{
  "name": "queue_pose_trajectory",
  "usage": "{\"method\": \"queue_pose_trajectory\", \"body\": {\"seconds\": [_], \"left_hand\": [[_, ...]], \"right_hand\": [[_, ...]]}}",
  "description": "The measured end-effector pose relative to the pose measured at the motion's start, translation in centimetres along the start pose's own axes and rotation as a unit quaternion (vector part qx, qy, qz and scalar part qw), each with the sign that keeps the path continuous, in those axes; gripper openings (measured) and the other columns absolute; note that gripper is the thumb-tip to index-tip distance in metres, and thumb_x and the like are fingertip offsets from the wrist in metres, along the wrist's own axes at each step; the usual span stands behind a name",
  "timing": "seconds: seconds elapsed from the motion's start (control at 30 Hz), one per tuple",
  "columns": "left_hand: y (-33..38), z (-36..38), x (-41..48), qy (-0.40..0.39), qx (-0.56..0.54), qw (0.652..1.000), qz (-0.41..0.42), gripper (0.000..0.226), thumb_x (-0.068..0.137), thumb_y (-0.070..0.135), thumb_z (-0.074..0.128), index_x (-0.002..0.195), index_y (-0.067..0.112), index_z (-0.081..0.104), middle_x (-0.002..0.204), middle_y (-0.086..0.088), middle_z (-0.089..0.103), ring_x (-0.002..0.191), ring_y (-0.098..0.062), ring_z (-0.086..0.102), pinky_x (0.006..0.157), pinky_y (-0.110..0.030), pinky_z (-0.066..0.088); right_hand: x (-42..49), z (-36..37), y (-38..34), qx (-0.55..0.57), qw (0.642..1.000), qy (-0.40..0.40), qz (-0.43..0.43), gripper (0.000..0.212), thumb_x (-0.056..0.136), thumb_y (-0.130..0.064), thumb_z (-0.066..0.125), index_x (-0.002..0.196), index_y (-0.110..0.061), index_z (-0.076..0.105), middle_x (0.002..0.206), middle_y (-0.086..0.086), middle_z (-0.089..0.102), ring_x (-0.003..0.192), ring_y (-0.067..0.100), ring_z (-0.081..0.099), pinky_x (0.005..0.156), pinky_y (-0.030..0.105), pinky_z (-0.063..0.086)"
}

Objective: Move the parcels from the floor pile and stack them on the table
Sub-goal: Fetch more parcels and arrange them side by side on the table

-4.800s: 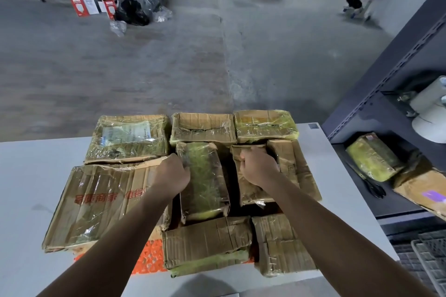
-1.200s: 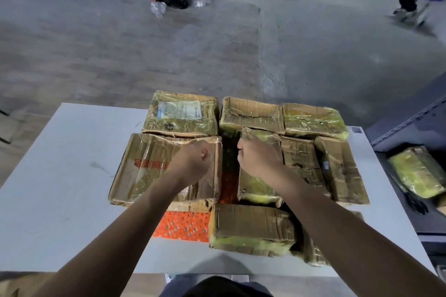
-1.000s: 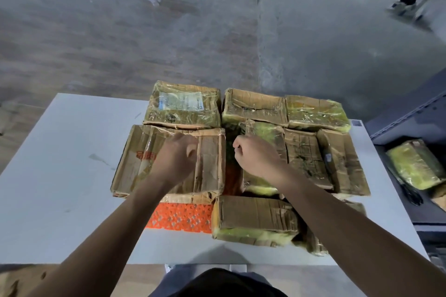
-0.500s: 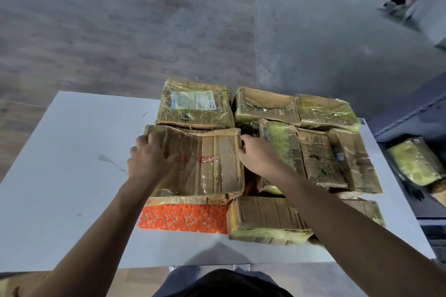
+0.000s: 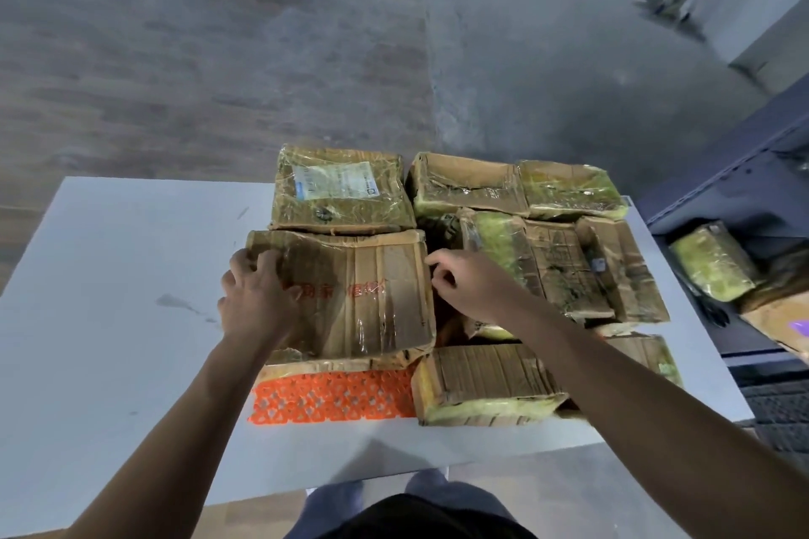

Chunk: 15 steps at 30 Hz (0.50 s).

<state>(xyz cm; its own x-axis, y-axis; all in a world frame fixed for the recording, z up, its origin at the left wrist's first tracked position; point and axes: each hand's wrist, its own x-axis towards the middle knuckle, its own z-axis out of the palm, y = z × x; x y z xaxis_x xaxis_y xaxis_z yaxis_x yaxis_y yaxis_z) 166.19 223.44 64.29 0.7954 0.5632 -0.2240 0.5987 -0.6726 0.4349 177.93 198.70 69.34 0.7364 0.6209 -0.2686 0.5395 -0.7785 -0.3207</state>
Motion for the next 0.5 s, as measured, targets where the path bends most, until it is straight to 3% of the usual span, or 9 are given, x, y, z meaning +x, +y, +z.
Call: {"method": "queue_pose_trajectory", "body": {"seconds": [0.1,0.23,0.37,0.43,0.5], "left_hand": [[0.8,0.0,-0.3,0.037,0.033,0.998,0.034,0.059,0.084,0.018,0.06,0.139,0.016,0.038,0.145,-0.017,0.027,0.133,-0.04,0.024,0.104,-0.059,0.031],[5.3,0.2,-2.8,0.026,0.019,0.983,0.179,0.054,0.09,0.028,0.049,0.141,0.016,0.039,0.154,-0.014,0.023,0.143,-0.036,0.014,0.111,-0.055,0.023],[9.0,3.5,-6.0,-0.082,0.074,0.908,0.404,0.05,0.094,0.045,0.044,0.142,0.031,0.04,0.16,-0.004,0.012,0.148,-0.028,0.0,0.116,-0.053,0.011],[9.3,5.0,-6.0,-0.122,0.166,0.883,0.421,0.056,0.09,0.052,0.049,0.142,0.036,0.037,0.161,-0.002,0.001,0.147,-0.031,-0.01,0.117,-0.058,0.004],[9.2,5.4,-5.7,-0.126,0.207,0.878,0.414,0.055,0.088,0.055,0.053,0.139,0.037,0.041,0.161,0.0,0.0,0.147,-0.035,-0.01,0.115,-0.063,0.008]], "right_hand": [[-2.0,-0.6,0.6,-0.013,1.0,-0.016,-0.021,0.029,0.098,-0.019,0.053,0.125,-0.015,0.06,0.116,0.0,0.064,0.1,0.012,0.06,0.082,0.023,0.046],[-4.9,-1.4,1.1,0.005,0.998,-0.056,-0.02,0.025,0.096,-0.028,0.056,0.119,-0.02,0.063,0.112,-0.009,0.061,0.099,0.008,0.058,0.084,0.025,0.047],[-7.8,-1.8,1.3,-0.003,0.989,-0.145,-0.037,0.034,0.089,-0.046,0.064,0.115,-0.026,0.061,0.112,-0.015,0.058,0.101,0.005,0.054,0.086,0.027,0.045],[-8.7,-1.8,1.4,-0.017,0.982,-0.184,-0.041,0.045,0.082,-0.051,0.07,0.118,-0.026,0.059,0.122,-0.012,0.056,0.107,0.008,0.052,0.09,0.029,0.044],[-9.3,-1.6,1.6,-0.041,0.977,-0.203,-0.055,0.059,0.075,-0.053,0.075,0.123,-0.026,0.054,0.127,-0.012,0.054,0.109,0.012,0.053,0.093,0.032,0.045]]}}
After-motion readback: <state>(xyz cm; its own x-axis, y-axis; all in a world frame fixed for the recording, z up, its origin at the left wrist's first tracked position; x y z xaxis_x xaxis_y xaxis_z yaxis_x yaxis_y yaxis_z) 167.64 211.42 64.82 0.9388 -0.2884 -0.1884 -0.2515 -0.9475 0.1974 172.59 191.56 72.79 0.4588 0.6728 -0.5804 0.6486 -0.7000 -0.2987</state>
